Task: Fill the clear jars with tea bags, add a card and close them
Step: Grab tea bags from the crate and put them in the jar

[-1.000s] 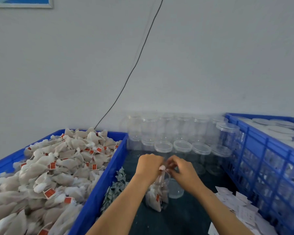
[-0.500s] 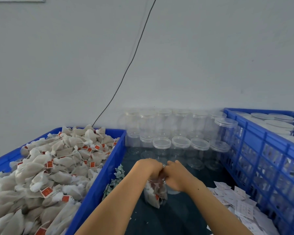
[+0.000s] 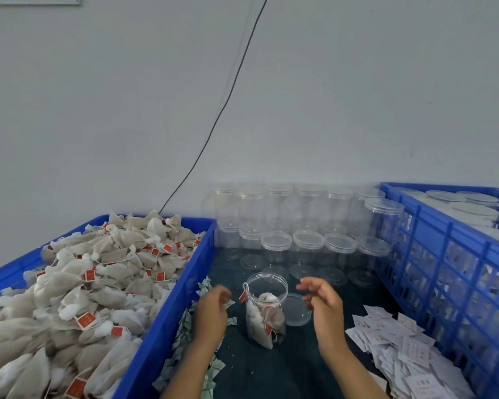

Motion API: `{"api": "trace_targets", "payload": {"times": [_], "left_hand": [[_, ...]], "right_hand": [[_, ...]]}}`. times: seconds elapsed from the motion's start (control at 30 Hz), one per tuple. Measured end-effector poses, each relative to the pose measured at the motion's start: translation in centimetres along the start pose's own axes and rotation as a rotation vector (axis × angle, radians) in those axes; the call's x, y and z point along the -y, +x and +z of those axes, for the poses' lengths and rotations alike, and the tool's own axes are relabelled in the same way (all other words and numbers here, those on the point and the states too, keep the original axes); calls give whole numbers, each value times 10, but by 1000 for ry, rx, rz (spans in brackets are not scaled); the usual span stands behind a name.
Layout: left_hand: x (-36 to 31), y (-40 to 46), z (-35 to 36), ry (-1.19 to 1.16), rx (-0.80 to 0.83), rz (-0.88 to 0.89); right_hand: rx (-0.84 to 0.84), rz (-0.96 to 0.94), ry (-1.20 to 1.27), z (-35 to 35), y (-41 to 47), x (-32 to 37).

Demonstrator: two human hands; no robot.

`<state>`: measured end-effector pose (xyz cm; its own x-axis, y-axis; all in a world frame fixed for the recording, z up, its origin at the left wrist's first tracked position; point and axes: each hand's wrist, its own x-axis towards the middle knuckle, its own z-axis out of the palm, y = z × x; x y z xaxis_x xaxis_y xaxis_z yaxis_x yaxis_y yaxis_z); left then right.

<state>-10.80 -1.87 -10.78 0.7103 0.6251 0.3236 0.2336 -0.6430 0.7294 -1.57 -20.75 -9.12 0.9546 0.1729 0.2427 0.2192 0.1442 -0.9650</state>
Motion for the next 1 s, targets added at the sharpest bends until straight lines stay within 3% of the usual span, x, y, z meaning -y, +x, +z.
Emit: {"api": "trace_targets", "payload": {"times": [0.07, 0.13, 0.3, 0.37, 0.5, 0.53, 0.63, 0.77, 0.93, 1.0], "left_hand": [[22, -5, 18, 246, 107, 17], [29, -3, 26, 411, 103, 93], [27, 5, 25, 417, 98, 75], [21, 2, 19, 301, 53, 37], [-16, 1, -4, -259, -330, -3], [-29, 3, -12, -344, -359, 14], [-63, 10, -27, -394, -211, 140], [-77, 17, -21, 15, 112, 257], [-51, 19, -12, -66, 31, 79], [-40, 15, -10, -132, 180, -41]], "right_hand": [[-54, 68, 1, 2, -11, -22], [-81, 112, -2, 3, -21, -41], [-86, 79, -72, 3, -26, -57], [-76, 70, -107, 4, -26, -59], [-66, 65, -146, 5, -27, -61], [-65, 68, -144, 4, -27, -62], [-67, 63, -144, 4, -29, -61], [-77, 62, -140, 2, -30, -61], [-110, 105, -71, -1, -27, -63], [-101, 98, -80, 0, -27, -65]]}}
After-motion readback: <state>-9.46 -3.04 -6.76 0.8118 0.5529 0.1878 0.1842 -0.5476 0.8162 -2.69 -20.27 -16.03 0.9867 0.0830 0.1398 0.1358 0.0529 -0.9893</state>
